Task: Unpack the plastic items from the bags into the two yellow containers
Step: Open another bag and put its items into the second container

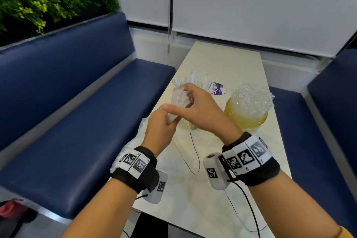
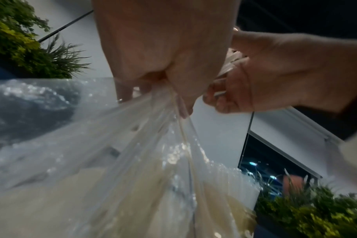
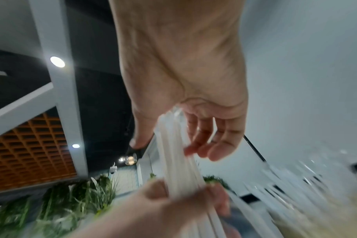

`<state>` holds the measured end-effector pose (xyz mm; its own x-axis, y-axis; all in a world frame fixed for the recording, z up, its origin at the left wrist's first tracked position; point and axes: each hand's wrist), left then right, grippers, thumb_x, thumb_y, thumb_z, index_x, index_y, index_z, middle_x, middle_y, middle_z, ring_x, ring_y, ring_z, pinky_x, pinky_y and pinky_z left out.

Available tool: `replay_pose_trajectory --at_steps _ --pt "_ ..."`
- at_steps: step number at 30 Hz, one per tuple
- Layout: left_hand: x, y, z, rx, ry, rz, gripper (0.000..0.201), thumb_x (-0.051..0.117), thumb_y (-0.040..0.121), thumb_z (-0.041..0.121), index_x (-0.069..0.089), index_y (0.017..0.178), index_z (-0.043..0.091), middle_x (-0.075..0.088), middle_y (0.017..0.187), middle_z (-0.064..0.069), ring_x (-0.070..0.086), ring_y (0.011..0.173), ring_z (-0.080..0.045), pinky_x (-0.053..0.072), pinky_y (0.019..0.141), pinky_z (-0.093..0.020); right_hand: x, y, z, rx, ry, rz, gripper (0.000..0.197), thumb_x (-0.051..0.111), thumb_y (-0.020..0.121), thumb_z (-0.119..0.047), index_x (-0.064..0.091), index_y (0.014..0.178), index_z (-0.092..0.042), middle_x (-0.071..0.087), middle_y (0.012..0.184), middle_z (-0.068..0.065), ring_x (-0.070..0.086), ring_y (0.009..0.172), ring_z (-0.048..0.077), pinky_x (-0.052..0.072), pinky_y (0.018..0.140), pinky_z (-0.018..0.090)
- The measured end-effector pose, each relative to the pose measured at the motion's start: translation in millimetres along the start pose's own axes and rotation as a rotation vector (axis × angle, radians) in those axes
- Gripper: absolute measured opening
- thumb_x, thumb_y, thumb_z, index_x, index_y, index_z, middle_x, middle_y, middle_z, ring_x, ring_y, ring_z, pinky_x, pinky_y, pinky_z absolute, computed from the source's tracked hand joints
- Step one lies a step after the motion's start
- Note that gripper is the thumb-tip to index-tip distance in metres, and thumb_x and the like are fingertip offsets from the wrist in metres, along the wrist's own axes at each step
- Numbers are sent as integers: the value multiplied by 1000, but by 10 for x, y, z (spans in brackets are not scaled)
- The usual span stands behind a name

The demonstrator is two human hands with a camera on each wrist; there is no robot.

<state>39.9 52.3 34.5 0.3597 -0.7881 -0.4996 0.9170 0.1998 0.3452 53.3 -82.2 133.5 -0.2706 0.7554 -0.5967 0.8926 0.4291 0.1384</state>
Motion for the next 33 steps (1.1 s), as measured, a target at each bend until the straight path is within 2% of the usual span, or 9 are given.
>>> replay_pose_trajectory --at_steps 3,6,10,14,16,19,25,29,33 --pt "-1 57 -2 -31 -28 8 7 58 94 15 64 89 15 64 79 -4 64 72 -28 56 60 -44 206 45 126 -18 98 11 52 84 74 -47 61 113 -21 67 100 -4 67 93 12 60 79 26" --pt "-13 34 80 0 -181 -7 19 59 94 9 68 105 23 69 84 4 69 79 -24 58 65 -37 421 94 200 -46 136 103 36 73 80 -51 71 97 -18 69 95 2 69 89 10 59 82 37" --pt "-37 -17 124 -39 -164 11 16 64 93 10 67 108 16 73 90 0 71 83 -17 61 70 -36 553 127 201 -103 161 197 37 55 100 -34 65 85 -1 66 76 14 68 74 23 55 71 50" --pt "-45 -39 117 -50 -190 -28 35 78 84 17 65 117 11 71 100 7 67 83 -6 52 65 -17 472 161 64 -67 209 218 35 51 102 -36 64 74 -18 64 70 -3 68 74 13 60 77 37" --pt "-56 -46 84 -47 -174 -44 37 84 78 28 69 110 15 68 102 14 66 90 -5 52 69 -17 353 215 -48 -86 287 229 38 51 103 -34 60 73 -13 60 63 -2 64 62 11 57 71 32" --pt "-69 -41 39 -33 -42 -29 32 86 76 39 69 95 18 64 96 8 61 88 -10 48 71 -20 104 333 -221 -126 524 245 29 52 104 -26 54 81 -8 49 61 3 49 53 19 48 61 39" --pt "-108 -16 -21 -27 -114 3 27 87 77 30 71 98 22 64 102 9 67 87 -7 54 77 -26 -369 684 -366 -191 800 355 27 50 105 -27 49 83 -13 39 60 -1 39 51 13 42 53 32" --pt "-167 9 -69 -24 -96 14 30 86 78 24 73 105 21 63 108 12 66 89 0 51 77 -15 -480 1112 -147 -266 701 530 23 51 105 -26 49 88 -10 40 60 -3 39 52 12 38 53 31" --pt "-252 61 -99 -5 -101 47 30 85 79 17 73 106 18 63 109 11 67 90 -1 52 77 -12 -257 1455 326 -177 505 556 22 51 105 -29 53 94 -10 45 67 1 42 61 15 39 58 27"
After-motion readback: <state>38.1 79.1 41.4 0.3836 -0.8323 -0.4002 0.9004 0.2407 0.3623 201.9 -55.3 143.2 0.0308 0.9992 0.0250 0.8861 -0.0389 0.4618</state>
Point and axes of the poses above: each hand's wrist, its own y-axis towards the middle knuckle, its own x-axis out of the palm, z = x × y
